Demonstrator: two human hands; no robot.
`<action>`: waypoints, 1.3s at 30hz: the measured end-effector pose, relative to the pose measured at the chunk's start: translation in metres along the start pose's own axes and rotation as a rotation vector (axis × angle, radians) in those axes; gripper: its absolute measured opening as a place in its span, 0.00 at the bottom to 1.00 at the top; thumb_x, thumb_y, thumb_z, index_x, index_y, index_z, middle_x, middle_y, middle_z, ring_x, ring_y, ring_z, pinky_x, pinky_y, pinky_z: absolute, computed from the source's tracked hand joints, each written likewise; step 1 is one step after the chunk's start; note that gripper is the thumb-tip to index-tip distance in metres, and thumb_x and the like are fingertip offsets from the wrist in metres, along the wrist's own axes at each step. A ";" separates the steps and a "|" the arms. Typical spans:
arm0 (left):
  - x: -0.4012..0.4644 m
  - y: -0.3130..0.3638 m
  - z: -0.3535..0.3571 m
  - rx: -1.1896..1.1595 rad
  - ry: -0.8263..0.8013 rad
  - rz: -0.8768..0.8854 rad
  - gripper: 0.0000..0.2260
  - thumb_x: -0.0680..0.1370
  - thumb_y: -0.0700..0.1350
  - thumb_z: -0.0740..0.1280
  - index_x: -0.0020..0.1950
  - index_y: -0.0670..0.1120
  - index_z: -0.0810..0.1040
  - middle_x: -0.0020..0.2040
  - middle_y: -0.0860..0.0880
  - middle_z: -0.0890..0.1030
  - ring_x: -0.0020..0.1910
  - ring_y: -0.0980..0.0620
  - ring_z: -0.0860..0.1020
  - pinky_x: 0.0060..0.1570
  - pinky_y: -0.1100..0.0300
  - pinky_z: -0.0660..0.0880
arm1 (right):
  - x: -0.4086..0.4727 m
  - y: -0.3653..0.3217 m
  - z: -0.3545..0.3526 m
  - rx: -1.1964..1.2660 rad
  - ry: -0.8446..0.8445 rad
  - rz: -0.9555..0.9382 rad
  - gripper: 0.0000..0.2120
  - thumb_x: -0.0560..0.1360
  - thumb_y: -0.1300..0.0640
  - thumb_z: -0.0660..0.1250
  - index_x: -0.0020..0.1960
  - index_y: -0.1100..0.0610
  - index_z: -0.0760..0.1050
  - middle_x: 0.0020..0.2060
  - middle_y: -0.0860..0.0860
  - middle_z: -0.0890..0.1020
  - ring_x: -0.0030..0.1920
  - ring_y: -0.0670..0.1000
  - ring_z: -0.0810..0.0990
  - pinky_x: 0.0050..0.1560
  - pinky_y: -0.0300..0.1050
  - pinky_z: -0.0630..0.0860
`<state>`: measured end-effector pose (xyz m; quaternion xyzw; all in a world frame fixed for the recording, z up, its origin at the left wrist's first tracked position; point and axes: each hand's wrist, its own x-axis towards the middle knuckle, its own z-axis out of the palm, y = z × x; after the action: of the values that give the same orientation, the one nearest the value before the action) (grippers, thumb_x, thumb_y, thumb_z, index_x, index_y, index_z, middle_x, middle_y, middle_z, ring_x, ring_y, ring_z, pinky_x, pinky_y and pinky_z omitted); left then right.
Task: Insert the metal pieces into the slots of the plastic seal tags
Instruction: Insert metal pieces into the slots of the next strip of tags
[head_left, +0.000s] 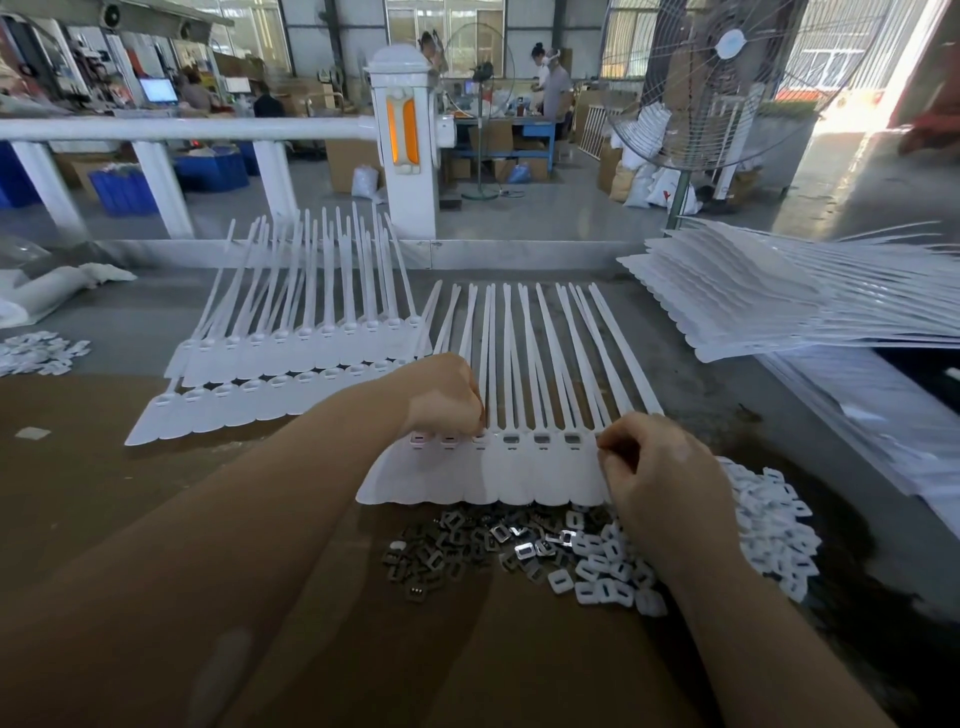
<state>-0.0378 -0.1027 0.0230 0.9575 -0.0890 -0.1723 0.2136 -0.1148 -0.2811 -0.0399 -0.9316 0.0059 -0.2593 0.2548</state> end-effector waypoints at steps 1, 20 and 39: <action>0.001 0.001 0.000 0.016 -0.007 0.001 0.05 0.74 0.36 0.65 0.48 0.39 0.79 0.41 0.42 0.76 0.38 0.46 0.72 0.35 0.61 0.69 | 0.000 0.000 0.000 0.002 0.001 0.000 0.03 0.75 0.60 0.66 0.45 0.56 0.79 0.39 0.48 0.79 0.43 0.48 0.75 0.43 0.42 0.74; 0.001 -0.011 0.008 -0.044 0.113 0.089 0.05 0.73 0.40 0.70 0.47 0.45 0.76 0.40 0.51 0.76 0.38 0.54 0.74 0.39 0.61 0.73 | 0.000 0.001 0.001 0.007 -0.003 0.013 0.03 0.74 0.61 0.66 0.45 0.57 0.79 0.39 0.47 0.77 0.43 0.49 0.74 0.41 0.40 0.70; -0.044 0.002 0.051 0.073 0.013 0.537 0.06 0.75 0.47 0.70 0.51 0.55 0.83 0.43 0.62 0.73 0.45 0.61 0.72 0.51 0.65 0.71 | 0.001 0.001 0.001 -0.002 -0.009 0.033 0.03 0.74 0.60 0.66 0.45 0.56 0.79 0.42 0.49 0.80 0.45 0.50 0.75 0.42 0.40 0.66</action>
<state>-0.0976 -0.1125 -0.0065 0.9076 -0.3448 -0.1001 0.2176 -0.1132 -0.2818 -0.0408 -0.9329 0.0205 -0.2506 0.2580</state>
